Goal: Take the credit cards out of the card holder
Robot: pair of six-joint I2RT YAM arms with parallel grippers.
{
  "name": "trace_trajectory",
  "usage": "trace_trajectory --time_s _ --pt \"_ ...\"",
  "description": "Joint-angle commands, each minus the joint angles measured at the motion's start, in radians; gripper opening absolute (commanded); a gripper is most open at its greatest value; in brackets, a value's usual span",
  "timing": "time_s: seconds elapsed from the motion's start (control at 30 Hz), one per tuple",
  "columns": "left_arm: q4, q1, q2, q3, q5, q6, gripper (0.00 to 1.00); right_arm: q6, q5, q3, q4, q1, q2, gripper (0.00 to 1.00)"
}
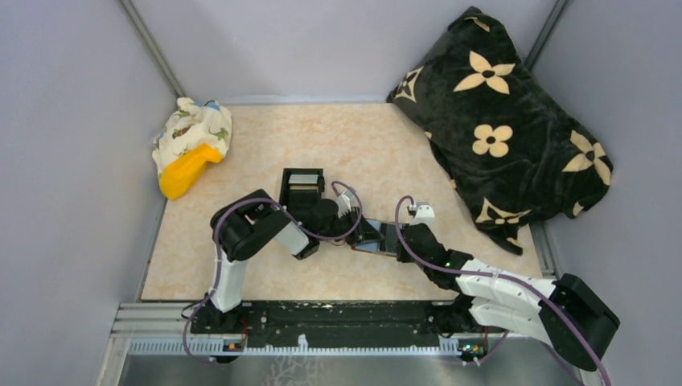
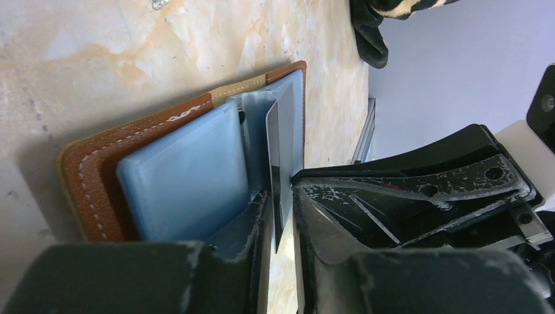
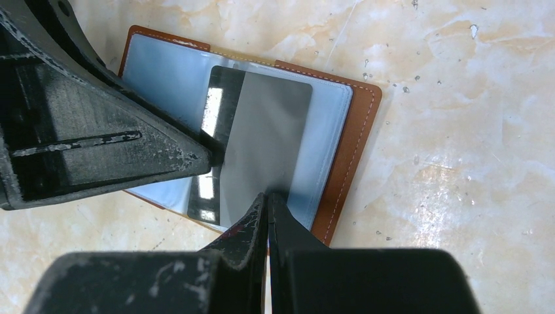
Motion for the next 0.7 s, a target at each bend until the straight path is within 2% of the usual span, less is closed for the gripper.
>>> trace_trajectory --time_s 0.0,0.07,0.17,0.33,0.67 --pt "0.025 -0.012 0.027 0.001 0.014 -0.009 0.19 -0.005 -0.017 0.003 0.004 -0.007 0.007 0.00" --pt "0.026 -0.013 0.032 0.004 0.015 -0.009 0.15 -0.005 -0.017 0.003 0.003 -0.007 0.004 0.00" --pt "0.025 -0.016 0.034 0.003 0.015 -0.010 0.00 -0.005 -0.016 0.003 0.000 -0.007 0.002 0.00" --pt "0.004 -0.011 0.015 -0.011 0.006 0.007 0.00 -0.001 -0.011 0.003 -0.005 -0.007 0.000 0.00" --pt "-0.029 0.073 -0.111 -0.116 0.021 0.051 0.00 0.003 -0.007 0.001 -0.005 -0.007 -0.003 0.00"
